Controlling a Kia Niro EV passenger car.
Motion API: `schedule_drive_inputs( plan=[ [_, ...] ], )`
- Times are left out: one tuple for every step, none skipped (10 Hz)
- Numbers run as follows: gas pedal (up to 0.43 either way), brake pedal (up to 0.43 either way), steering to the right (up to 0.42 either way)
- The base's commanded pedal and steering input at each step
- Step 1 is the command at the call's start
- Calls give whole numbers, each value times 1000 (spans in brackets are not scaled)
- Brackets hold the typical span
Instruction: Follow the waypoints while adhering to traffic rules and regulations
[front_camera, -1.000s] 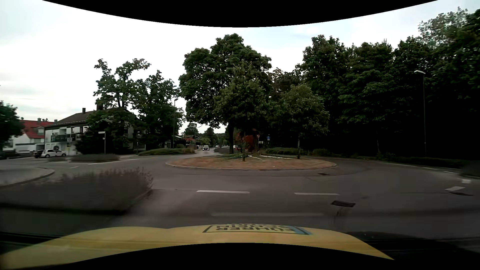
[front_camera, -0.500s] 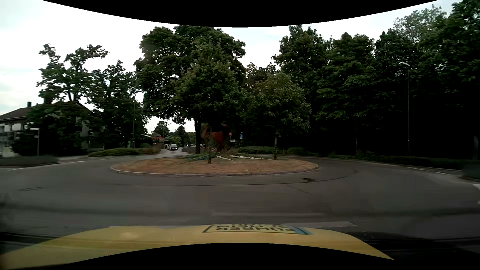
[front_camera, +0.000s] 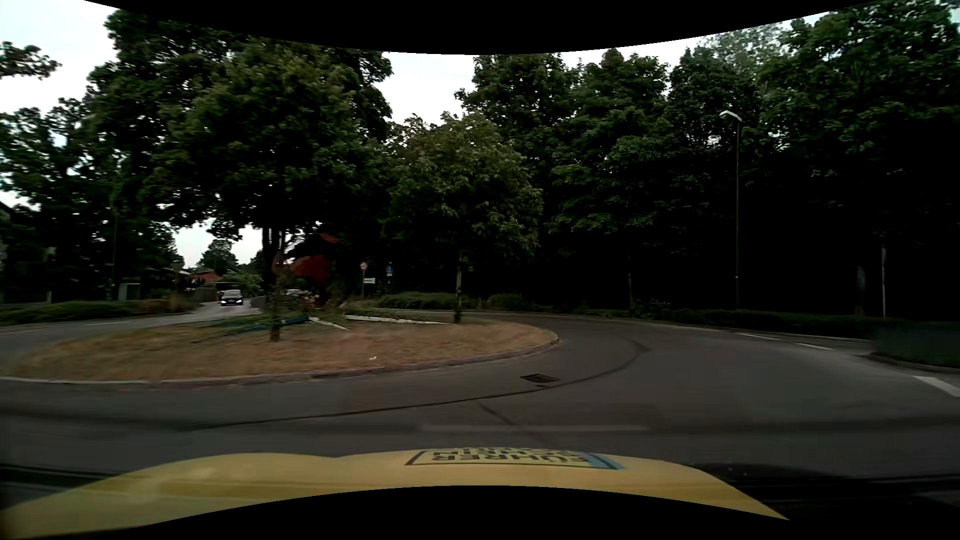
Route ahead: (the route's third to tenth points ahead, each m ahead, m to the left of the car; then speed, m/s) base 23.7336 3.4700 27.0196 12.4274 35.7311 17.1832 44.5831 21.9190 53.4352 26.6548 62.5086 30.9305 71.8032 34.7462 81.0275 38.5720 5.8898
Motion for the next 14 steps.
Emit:
schedule_drive_inputs(
  plan=[
    [0, 0, 320],
    [0, 0, 319],
    [0, 0, 318],
    [0, 0, 312],
    [0, 0, 302],
    [0, 0, 291],
    [0, 0, 273],
    [0, 0, 248],
    [0, 0, 212],
    [0, 0, 159],
    [0, 0, 108],
    [0, 0, 47],
    [0, 0, -17],
    [0, 0, -72]
  ],
)
